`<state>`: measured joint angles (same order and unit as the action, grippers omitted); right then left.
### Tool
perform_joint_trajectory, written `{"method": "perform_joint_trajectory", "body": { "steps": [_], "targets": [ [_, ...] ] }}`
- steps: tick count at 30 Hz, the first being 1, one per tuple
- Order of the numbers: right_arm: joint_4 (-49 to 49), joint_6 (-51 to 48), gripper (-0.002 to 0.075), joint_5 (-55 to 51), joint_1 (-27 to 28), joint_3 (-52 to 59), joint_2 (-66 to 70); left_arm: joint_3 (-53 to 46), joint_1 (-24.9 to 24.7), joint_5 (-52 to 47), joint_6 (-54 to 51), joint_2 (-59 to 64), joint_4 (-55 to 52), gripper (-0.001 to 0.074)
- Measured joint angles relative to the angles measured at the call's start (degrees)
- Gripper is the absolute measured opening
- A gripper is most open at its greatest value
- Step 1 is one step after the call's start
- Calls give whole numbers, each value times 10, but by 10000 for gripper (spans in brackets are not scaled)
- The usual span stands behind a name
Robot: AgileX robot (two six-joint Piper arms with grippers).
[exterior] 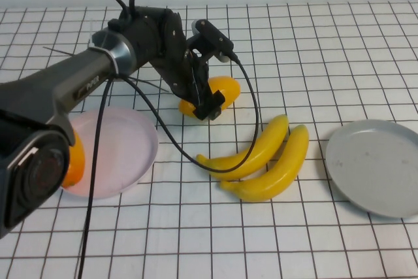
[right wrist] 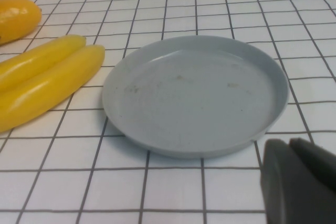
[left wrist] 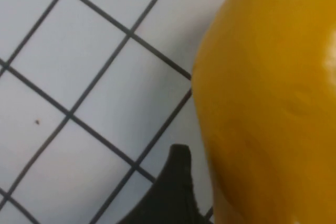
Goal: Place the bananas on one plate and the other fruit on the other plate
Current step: Put one type of fruit in the left plate
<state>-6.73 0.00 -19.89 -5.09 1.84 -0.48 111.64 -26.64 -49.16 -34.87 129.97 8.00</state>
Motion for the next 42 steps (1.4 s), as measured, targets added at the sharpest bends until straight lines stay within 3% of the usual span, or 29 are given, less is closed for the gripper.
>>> {"method": "perform_joint_trajectory", "body": {
  "steps": [8, 12, 14, 19, 23, 26, 35, 42],
  "targets": [
    [0, 0, -16, 0, 0, 0, 0, 1, 0, 9, 1, 22, 3, 658],
    [0, 0, -16, 0, 0, 0, 0, 3, 0, 11, 11, 22, 12, 512],
    [0, 0, -16, 0, 0, 0, 0, 10, 0, 7, 20, 22, 19, 515],
    [0, 0, -16, 0, 0, 0, 0, 62, 0, -67, 47, 22, 15, 515],
    [0, 0, -16, 0, 0, 0, 0, 108, 0, -176, 106, 3, -37, 515],
    [0, 0, -16, 0, 0, 0, 0, 107, 1, -204, 155, -26, -73, 515],
    [0, 0, -16, 0, 1, 0, 0, -94, 5, -201, 275, -164, -139, 515],
    [0, 0, -16, 0, 1, 0, 0, -311, 22, -76, 358, -260, -161, 515]
  ]
}}
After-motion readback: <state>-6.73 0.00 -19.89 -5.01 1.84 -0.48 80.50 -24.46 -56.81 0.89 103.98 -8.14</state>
